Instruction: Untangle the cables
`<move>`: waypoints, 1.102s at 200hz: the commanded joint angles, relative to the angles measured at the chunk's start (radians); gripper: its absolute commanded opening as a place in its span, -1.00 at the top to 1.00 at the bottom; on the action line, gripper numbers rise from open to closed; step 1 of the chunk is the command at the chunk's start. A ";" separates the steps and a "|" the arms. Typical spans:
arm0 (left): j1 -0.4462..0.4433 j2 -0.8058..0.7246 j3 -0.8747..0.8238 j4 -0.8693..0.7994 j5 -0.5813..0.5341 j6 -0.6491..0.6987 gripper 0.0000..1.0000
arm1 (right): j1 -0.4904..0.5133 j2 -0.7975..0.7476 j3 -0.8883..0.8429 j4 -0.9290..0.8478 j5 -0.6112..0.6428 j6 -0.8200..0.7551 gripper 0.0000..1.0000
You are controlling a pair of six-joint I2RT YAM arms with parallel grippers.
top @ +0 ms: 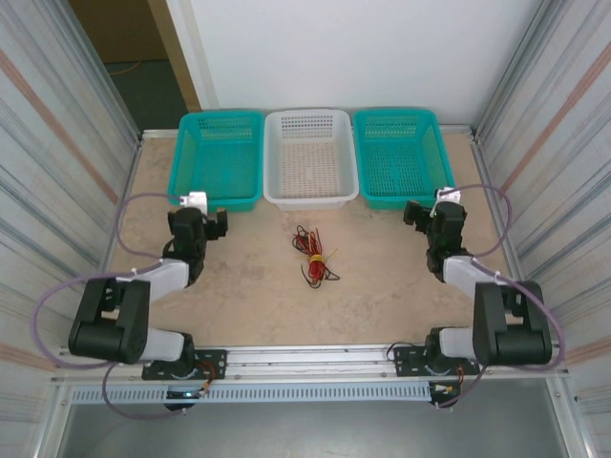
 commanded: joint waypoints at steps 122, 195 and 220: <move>-0.419 -0.283 0.462 -1.302 0.152 -0.714 -0.62 | 0.612 -0.239 0.556 -1.360 0.530 0.706 -0.98; -0.419 -0.239 0.530 -1.261 0.277 -0.744 -0.59 | 0.753 0.058 0.530 -1.046 -0.344 0.465 -0.92; -0.419 -0.229 0.575 -1.293 0.294 -0.745 -0.57 | 0.762 0.192 0.574 -1.102 -0.356 0.495 -0.85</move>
